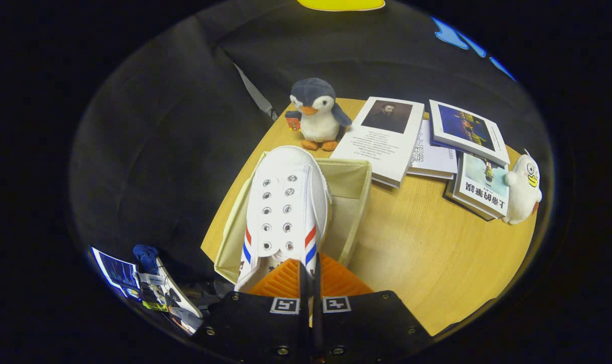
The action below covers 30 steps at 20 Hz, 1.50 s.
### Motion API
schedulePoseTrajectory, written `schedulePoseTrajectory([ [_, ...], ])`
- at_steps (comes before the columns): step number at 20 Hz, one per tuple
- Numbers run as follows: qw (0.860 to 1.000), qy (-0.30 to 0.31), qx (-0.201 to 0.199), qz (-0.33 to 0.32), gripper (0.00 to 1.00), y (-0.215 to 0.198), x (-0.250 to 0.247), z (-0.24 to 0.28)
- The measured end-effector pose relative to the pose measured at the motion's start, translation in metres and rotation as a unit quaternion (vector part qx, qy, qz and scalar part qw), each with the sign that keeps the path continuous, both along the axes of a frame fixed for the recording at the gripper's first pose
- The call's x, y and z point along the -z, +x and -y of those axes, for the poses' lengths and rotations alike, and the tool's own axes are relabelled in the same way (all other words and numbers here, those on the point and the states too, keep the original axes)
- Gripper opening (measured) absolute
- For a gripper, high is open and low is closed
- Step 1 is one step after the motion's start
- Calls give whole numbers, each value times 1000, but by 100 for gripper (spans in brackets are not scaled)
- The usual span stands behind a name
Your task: Open the storage box then place both shoes into the box .Put the left shoe in first, then the right shoe, with the right side of both shoes facing outward in a uniform manner.
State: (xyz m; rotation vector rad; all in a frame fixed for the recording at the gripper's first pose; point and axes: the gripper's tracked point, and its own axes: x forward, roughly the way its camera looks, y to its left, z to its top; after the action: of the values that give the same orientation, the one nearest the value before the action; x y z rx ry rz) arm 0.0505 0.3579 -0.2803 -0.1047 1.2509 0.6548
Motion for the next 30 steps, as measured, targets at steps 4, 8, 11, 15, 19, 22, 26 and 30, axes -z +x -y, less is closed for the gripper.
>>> schedulePoseTrajectory([
  [4, 1000, -20, -21, 6, 2, -3, 12, -6],
  [8, 1000, -24, -17, 9, 2, 1, 20, -14],
  [11, 1000, -11, -24, 6, 26, -1, 26, -25],
  [15, 998, -17, -31, 61, 99, 12, 7, -17],
  [19, 997, 2, -12, 80, 100, 14, -20, -5],
  [22, 993, 29, 12, 114, 100, 17, -51, 15],
  [26, 974, 59, 56, 212, 100, 21, -111, 53],
  [30, 932, 81, 115, 333, 99, 19, -182, 106],
])
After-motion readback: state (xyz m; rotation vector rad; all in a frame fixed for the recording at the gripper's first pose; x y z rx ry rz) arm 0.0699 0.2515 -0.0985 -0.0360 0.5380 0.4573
